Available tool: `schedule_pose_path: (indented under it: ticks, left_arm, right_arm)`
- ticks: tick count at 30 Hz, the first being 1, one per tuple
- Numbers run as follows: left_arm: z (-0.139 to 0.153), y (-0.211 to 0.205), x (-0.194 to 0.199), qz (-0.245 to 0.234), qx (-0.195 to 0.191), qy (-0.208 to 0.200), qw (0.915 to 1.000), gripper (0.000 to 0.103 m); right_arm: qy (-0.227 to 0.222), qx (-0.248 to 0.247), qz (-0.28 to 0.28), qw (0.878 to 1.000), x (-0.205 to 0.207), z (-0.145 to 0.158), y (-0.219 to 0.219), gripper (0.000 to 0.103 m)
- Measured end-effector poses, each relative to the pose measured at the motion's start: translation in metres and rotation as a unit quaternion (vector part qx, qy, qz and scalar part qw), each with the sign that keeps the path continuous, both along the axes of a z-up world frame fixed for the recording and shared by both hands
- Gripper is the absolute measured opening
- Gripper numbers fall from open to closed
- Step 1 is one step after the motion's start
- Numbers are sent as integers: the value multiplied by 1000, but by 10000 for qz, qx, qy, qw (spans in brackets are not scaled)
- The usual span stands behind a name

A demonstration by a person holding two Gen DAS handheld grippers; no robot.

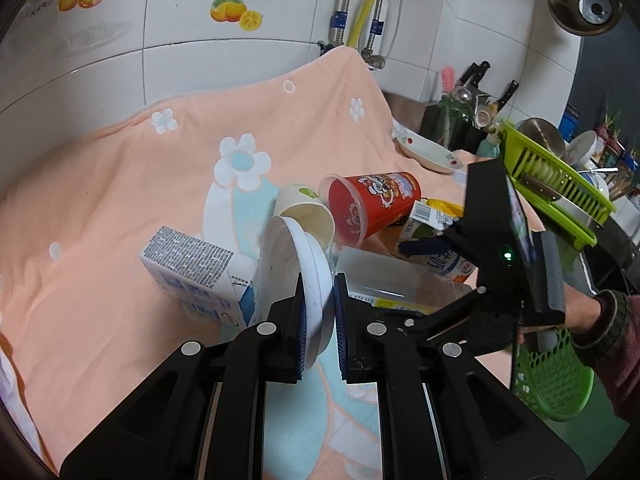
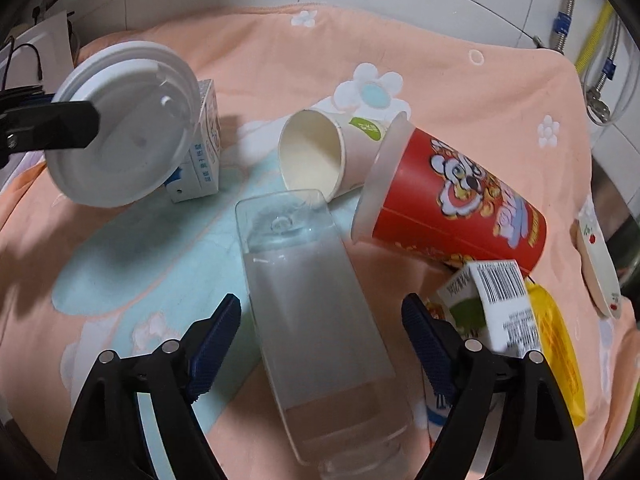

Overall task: Collect trash
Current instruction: 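Hold the white lid with the left tool while the right tool grasps the clear tall cup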

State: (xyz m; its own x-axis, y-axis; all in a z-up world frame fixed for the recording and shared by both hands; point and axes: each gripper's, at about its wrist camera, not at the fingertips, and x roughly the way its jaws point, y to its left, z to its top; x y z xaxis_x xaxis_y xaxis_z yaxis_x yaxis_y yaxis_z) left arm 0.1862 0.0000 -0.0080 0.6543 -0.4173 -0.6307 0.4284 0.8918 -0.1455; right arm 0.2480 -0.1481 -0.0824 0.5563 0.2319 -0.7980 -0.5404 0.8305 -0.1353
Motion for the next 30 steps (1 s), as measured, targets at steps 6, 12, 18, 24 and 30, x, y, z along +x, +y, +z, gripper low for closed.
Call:
schedule_pose_path:
  ticks: [6,12,18,24,30]
  left_arm:
    - [-1,2,-1,-2,-41,-1,10000,11]
    - [-1,2,-1,-11,-50,-10,10000,11]
    - [-1,2,-2,-6,-79,-17,10000,11]
    - [1,1,-4,-19,-68,-33,10000,11]
    - [1,0,-5,-35,-70,-28,10000,11]
  right_arm:
    - [40,41,109,9999,1,2,6,79]
    - [43,20,171,9998,-1,1,8,77]
    - [86,159,253,9995,-2,4,10,70]
    - [125,139,245,9995,1,0,9,71]
    - [272,246,150,9992,6,-5,5,65]
